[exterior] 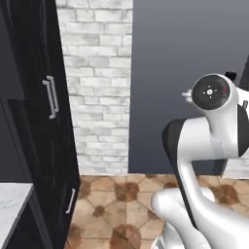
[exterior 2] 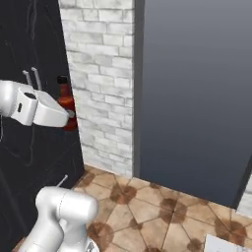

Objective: Move the ketchup and condiment bottle from the cabinet to the dining counter.

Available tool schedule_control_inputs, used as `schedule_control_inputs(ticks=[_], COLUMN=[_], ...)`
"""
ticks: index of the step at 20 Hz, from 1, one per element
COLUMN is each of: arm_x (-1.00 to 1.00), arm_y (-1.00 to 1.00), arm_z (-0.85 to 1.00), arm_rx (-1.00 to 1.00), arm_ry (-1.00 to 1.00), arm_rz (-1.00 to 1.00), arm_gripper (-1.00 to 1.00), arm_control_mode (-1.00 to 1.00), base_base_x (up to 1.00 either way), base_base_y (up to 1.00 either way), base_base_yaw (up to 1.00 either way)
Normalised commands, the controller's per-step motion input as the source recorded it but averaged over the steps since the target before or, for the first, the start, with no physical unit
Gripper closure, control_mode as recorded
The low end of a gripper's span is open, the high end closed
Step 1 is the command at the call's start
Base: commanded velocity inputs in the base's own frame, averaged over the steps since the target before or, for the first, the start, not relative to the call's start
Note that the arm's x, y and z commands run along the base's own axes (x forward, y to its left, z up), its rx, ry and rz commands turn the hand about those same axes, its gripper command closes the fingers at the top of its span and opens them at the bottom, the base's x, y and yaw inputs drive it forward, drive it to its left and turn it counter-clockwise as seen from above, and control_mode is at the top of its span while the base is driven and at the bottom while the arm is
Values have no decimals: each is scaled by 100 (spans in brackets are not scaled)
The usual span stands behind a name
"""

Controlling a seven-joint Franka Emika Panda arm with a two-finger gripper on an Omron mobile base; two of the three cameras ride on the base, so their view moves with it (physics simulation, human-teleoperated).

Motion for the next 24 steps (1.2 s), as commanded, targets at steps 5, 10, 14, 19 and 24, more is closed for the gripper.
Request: schedule_control_inputs(ticks=[5, 10, 14, 19, 24], arm_x=[0, 0, 0, 0, 0], arm_y=[0, 0, 0, 0, 0], arm_z=[0, 0, 0, 0, 0], arm_rx=[0, 0, 0, 0, 0], arm_ry=[0, 0, 0, 0, 0], arm_rz=[0, 0, 0, 0, 0], arm_gripper=[100, 100, 100, 100, 100], arm_control_mode=[100, 100, 100, 100, 100], base_base_x=[40, 56, 60, 45, 43], base_base_y=[5, 8, 9, 4, 10], base_base_yaw=[-49, -34, -38, -51, -56])
